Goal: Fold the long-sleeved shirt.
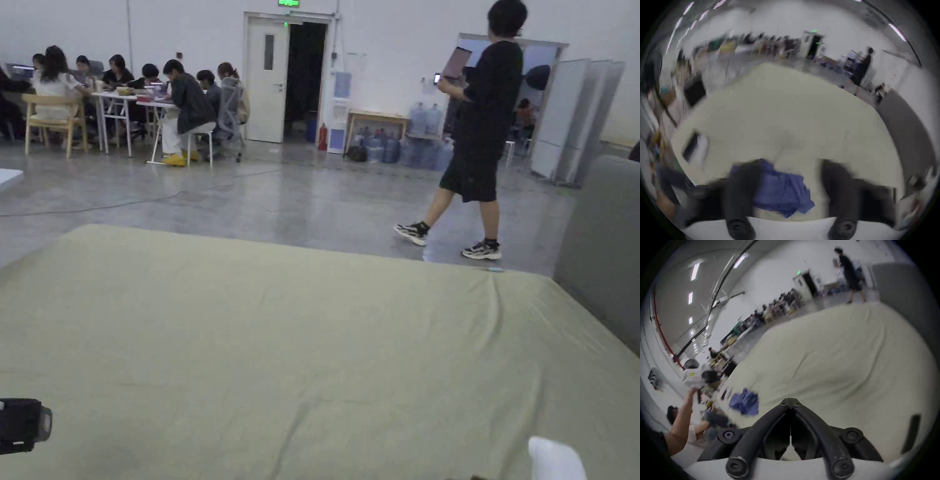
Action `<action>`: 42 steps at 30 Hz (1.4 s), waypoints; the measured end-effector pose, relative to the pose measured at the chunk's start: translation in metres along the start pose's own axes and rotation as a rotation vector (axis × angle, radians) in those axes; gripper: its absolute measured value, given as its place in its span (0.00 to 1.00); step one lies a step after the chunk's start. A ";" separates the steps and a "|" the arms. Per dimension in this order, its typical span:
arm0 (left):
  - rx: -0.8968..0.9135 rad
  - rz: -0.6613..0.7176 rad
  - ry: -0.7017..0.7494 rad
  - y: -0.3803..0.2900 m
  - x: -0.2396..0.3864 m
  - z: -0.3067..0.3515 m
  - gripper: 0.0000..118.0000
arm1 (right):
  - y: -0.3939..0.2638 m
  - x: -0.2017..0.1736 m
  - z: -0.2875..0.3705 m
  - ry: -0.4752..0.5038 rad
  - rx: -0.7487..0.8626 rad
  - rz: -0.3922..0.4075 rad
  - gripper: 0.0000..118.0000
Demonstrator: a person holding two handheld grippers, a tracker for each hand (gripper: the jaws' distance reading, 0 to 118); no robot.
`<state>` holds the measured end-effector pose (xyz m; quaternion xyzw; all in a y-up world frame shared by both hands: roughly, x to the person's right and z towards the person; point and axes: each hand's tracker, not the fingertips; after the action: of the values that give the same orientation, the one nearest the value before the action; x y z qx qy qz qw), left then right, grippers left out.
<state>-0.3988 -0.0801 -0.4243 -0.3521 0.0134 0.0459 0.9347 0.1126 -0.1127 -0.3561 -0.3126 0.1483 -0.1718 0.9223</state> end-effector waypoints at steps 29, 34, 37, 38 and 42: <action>0.559 -0.049 -0.188 0.021 0.216 0.167 0.00 | 0.102 -0.087 0.135 -0.297 0.652 0.319 0.00; 0.586 -0.043 -0.211 0.017 0.214 0.174 0.27 | 0.105 -0.089 0.131 -0.284 0.620 0.306 0.79; 0.670 -0.018 -0.238 0.017 0.213 0.173 0.97 | 0.103 -0.089 0.130 -0.275 0.622 0.295 1.00; 0.601 -0.032 -0.219 0.016 0.213 0.171 0.99 | 0.102 -0.089 0.131 -0.276 0.619 0.289 1.00; 0.575 -0.046 -0.202 0.017 0.217 0.165 0.99 | 0.099 -0.091 0.130 -0.196 0.550 0.301 1.00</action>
<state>-0.1855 0.0575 -0.3239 -0.0668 -0.0752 0.0536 0.9935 0.1029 0.0664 -0.3039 -0.0414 0.0515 -0.0364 0.9972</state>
